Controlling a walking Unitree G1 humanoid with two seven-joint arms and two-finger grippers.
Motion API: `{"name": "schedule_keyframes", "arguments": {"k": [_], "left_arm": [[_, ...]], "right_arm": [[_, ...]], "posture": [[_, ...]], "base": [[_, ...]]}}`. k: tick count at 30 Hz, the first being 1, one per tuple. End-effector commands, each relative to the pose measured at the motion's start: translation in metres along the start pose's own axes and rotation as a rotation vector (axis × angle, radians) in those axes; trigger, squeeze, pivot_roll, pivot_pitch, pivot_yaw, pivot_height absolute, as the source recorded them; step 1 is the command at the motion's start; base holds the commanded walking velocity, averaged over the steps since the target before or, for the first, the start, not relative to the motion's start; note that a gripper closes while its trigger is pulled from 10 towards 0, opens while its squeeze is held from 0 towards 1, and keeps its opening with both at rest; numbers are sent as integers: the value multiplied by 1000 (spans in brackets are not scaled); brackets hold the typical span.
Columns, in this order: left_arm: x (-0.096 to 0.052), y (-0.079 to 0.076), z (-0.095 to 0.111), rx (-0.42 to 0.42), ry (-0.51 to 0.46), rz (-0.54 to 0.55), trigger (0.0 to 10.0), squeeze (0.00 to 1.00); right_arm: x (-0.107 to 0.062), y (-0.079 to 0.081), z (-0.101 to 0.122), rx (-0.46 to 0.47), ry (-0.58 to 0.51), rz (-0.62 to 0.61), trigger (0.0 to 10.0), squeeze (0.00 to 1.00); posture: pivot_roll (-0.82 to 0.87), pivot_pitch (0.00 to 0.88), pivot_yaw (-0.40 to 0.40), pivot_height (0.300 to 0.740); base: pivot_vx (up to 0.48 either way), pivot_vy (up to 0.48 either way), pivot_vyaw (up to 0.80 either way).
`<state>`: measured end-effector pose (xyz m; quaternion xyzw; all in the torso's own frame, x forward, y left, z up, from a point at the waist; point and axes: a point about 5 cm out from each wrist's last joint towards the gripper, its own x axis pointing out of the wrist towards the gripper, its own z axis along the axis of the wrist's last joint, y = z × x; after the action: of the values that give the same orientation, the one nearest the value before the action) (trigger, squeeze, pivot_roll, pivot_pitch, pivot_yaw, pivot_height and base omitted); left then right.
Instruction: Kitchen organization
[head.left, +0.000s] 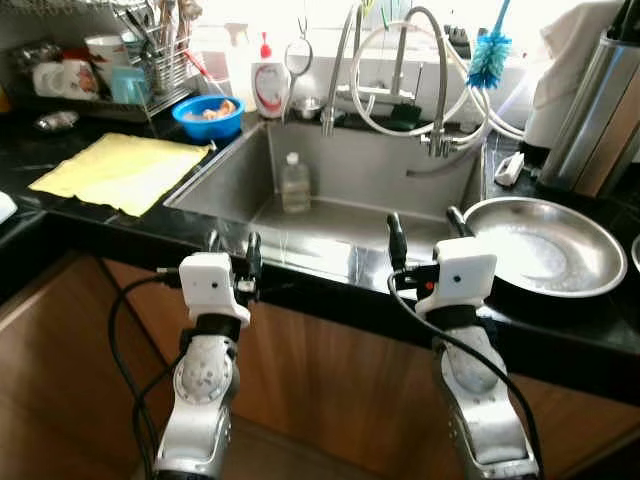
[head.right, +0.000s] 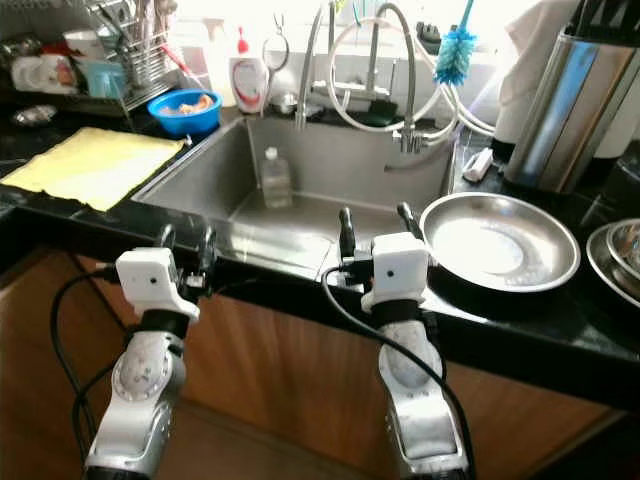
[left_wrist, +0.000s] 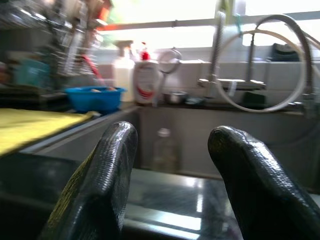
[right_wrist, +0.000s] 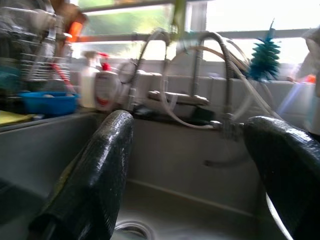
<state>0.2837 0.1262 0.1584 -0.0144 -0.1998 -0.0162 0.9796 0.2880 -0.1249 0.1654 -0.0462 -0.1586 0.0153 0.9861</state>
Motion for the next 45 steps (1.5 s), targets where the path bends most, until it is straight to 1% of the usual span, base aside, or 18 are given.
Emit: {"name": "schedule_keyframes", "arguments": {"k": [1,7,9,21,23,27,31,32,33,34,35,38,39,40,41,42,43,45], "left_arm": [[1,-3,1,8,-8,-16,10000,0],[1,-3,0,7,-4,-20,10000,0],[2,-3,-1,9,-4,-20,10000,0],[5,-1,0,15,-11,-28,10000,0],[5,0,-2,20,-8,-35,10000,0],[6,1,-3,21,-6,-36,10000,0],[8,0,-3,21,-5,-42,10000,0],[8,0,-3,21,-5,-42,10000,0],[8,0,-3,22,-5,-42,10000,0],[8,0,-3,22,-5,-42,10000,0],[9,0,-3,23,-4,-42,10000,0],[9,1,-4,24,-3,-42,10000,0],[10,1,-4,25,-3,-43,10000,0],[10,1,-4,25,-2,-43,10000,0],[10,1,-4,26,-2,-43,10000,0],[10,1,-4,26,-2,-43,10000,0],[10,1,-4,27,-2,-43,10000,0],[11,2,-4,29,-3,-43,10000,0]], "right_arm": [[3,-14,-2,26,23,-79,10000,0],[4,-27,0,59,16,-183,10000,0],[6,-31,1,53,17,-204,10000,0],[6,-31,0,33,11,-210,10000,0],[4,-40,5,-37,-2,-279,10000,0],[1,-54,12,9,14,-384,10000,0],[-2,-66,8,57,50,-472,10000,0],[-3,-69,7,88,58,-503,10000,0],[-4,-72,6,122,70,-541,10000,180],[-4,-72,6,122,70,-541,10000,180],[-4,-74,5,136,79,-562,10000,1000],[-2,-78,1,224,143,-624,10000,1000],[-1,-80,-1,274,170,-653,10000,1000],[0,-81,-3,290,191,-661,10000,94],[1,-82,-5,298,213,-667,10000,0],[1,-82,-5,298,213,-667,10000,0],[5,-83,-6,333,228,-663,10000,0],[9,-83,-5,354,230,-654,10000,0]], "posture": [[-137,0,5,740],[-137,0,5,740],[-138,0,6,740],[-139,0,10,740],[-142,0,13,740],[-154,0,14,740],[-160,0,19,740],[-160,0,19,740],[-160,0,21,740],[-160,0,21,740],[-157,0,21,740],[-157,0,22,740],[-157,0,22,740],[-156,0,22,740],[-156,0,22,740],[-156,0,22,740],[-156,0,23,740],[-155,0,23,740]], "base": [[0,0,0],[0,0,0],[0,0,0],[0,0,0],[0,0,0],[0,0,0],[0,0,0],[0,0,0],[0,0,0],[0,0,0],[0,0,0],[0,0,0],[0,0,0],[0,0,0],[0,0,0],[0,0,0],[0,0,0],[0,0,0]]}}
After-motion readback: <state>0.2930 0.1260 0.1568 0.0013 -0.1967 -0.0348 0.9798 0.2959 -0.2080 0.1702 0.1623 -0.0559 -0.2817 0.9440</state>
